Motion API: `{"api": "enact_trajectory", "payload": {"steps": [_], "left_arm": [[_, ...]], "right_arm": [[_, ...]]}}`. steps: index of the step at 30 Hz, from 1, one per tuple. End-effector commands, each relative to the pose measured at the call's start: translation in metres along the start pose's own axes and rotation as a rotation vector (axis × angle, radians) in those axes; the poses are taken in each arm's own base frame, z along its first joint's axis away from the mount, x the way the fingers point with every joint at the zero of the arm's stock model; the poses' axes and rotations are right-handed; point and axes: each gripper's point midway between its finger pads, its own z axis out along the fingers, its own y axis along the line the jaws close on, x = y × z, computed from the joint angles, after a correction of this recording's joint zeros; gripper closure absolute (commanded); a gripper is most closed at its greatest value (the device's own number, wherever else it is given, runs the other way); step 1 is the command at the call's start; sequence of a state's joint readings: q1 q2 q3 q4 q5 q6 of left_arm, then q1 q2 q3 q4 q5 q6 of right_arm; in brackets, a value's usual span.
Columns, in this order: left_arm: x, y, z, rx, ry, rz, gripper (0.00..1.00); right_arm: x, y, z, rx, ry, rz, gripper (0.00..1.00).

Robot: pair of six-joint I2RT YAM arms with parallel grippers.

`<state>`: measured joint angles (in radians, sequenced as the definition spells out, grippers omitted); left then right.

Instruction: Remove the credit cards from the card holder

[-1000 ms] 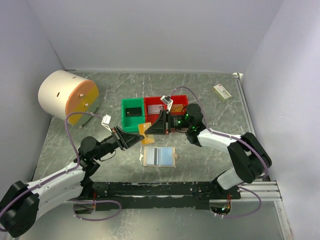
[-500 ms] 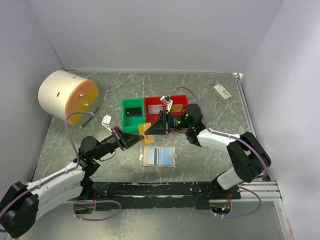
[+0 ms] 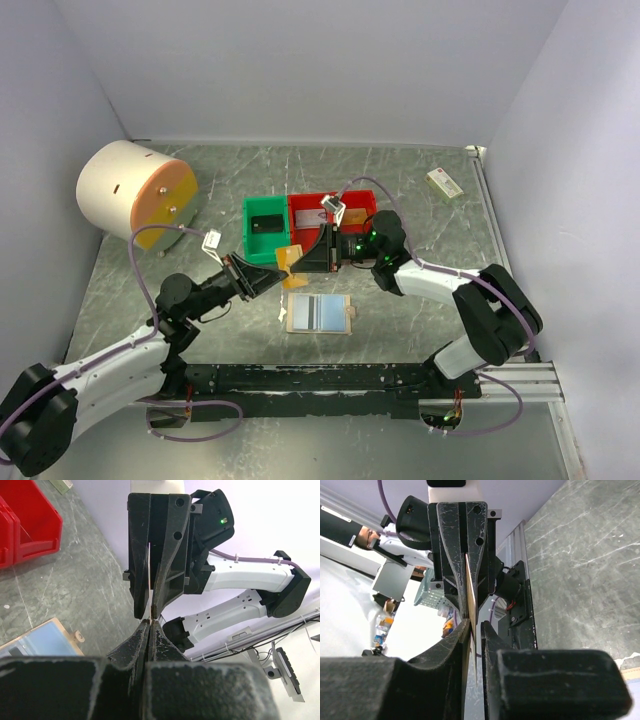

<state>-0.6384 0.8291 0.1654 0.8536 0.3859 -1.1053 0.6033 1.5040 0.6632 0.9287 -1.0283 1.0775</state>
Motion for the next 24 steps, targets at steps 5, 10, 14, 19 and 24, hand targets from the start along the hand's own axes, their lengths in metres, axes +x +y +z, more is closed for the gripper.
{"api": "enact_trajectory", "payload": {"steps": [5,10,14,19,24], "left_arm": [[-0.006,-0.011,-0.004,0.046,-0.035,0.018,0.93],[-0.006,-0.012,-0.003,0.046,-0.033,0.019,0.93],[-0.007,-0.012,-0.003,0.046,-0.035,0.020,0.93],[-0.007,-0.005,-0.002,0.014,-0.035,0.020,0.77],[-0.009,0.009,-0.001,-0.074,-0.038,0.022,0.31]], "right_arm": [[-0.001,0.012,-0.004,-0.037,-0.013,-0.030,0.81],[-0.003,0.018,-0.004,-0.057,-0.010,-0.042,0.90],[-0.003,0.019,-0.004,-0.059,-0.007,-0.047,0.99],[-0.006,0.011,-0.004,0.009,-0.013,-0.065,1.00],[-0.021,-0.011,-0.009,0.204,-0.048,-0.168,1.00]]}}
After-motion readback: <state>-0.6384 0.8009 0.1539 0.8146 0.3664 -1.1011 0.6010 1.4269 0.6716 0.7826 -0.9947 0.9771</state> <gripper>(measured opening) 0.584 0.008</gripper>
